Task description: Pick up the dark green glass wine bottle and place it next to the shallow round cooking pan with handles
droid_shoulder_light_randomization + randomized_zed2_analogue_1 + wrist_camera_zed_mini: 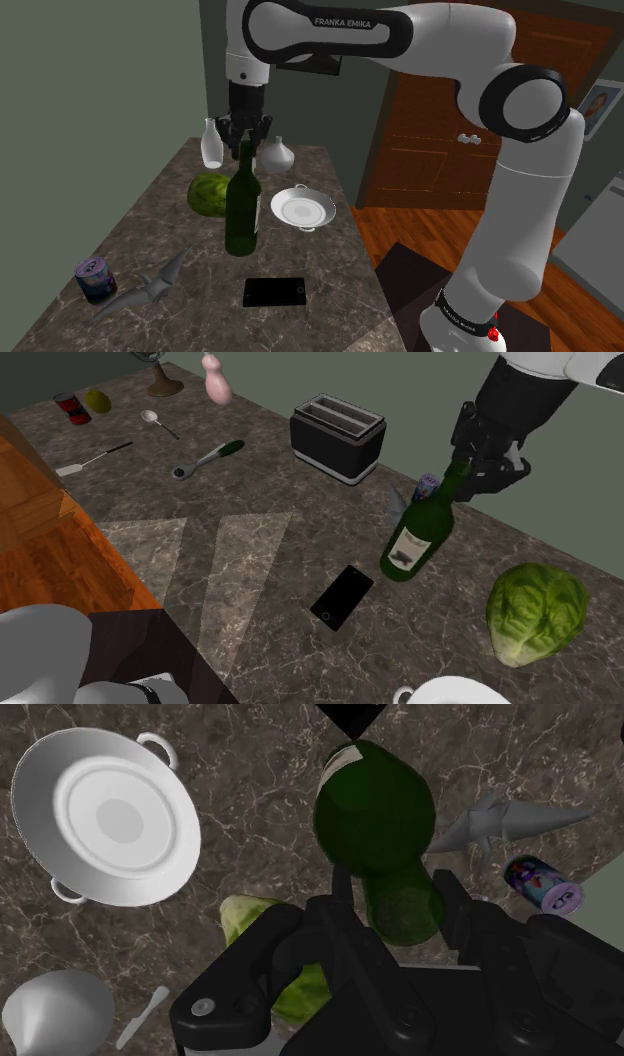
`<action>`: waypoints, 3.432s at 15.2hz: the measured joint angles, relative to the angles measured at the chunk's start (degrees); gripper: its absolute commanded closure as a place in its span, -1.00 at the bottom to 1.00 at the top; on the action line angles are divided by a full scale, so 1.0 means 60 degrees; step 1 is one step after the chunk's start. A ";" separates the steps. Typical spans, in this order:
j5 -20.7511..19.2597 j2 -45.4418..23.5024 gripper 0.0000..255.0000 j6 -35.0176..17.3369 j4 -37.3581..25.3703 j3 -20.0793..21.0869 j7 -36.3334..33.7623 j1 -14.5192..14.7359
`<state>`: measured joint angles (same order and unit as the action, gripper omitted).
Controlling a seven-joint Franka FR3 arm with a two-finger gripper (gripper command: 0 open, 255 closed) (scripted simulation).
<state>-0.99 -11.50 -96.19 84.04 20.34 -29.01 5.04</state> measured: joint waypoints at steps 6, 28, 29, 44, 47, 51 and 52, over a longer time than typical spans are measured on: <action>0.0444 0.1058 1.00 -0.0285 0.1339 -0.0534 0.1420 -0.0896; 0.0701 0.1827 1.00 -0.0014 0.2090 -0.2968 0.6407 -0.3439; 0.0700 0.1752 1.00 0.0004 0.2009 -0.3083 0.6639 -0.3556; 0.0856 -0.0380 1.00 0.0538 -0.0495 -0.4322 0.9446 -0.5154; 0.0854 -0.0316 1.00 0.0138 -0.0029 -0.4325 0.9486 -0.5154; 0.0856 -0.0307 1.00 -0.0353 0.0473 -0.4322 0.9511 -0.5145; 0.0855 -0.0269 1.00 -0.0485 0.0643 -0.4322 0.9520 -0.5143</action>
<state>4.14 -13.11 -99.10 87.90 -5.60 28.11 -25.82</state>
